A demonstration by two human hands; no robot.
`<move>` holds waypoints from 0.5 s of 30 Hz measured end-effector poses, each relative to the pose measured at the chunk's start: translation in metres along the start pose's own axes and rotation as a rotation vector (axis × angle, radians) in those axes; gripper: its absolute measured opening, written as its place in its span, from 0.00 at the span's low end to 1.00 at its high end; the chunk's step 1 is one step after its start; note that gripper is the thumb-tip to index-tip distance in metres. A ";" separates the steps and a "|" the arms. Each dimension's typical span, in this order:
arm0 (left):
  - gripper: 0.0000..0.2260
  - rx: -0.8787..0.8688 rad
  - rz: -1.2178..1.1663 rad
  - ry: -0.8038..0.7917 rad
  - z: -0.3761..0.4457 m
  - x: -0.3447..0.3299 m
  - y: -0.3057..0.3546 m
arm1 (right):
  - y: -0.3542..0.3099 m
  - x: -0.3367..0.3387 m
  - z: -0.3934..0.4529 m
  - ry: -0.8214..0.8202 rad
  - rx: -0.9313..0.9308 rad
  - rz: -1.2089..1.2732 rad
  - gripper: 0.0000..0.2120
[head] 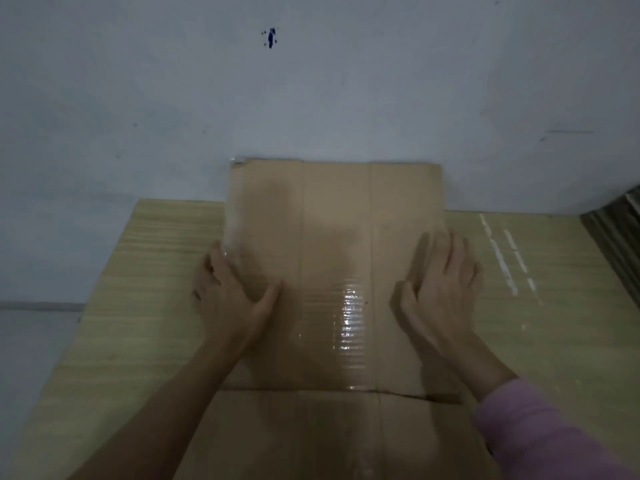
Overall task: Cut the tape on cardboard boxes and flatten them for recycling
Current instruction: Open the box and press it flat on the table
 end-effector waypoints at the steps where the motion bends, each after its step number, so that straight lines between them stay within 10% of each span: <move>1: 0.45 -0.063 0.086 -0.001 0.003 -0.004 0.010 | -0.015 -0.006 0.010 -0.033 0.077 -0.051 0.36; 5: 0.36 -0.321 0.278 -0.097 0.027 -0.033 0.062 | -0.059 -0.034 0.047 -0.151 0.168 -0.121 0.33; 15: 0.38 -0.183 0.338 -0.236 0.034 -0.081 0.039 | -0.054 -0.097 0.037 -0.212 0.030 -0.076 0.32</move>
Point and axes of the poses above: each hand's wrist, its own z-axis towards the middle knuckle, its own x-axis out of the back of the hand, y = z × x, the point moved 8 cm from there along z, towards the middle knuckle, and after that the axes turned 15 degrees about -y, right-handed, at the moved point
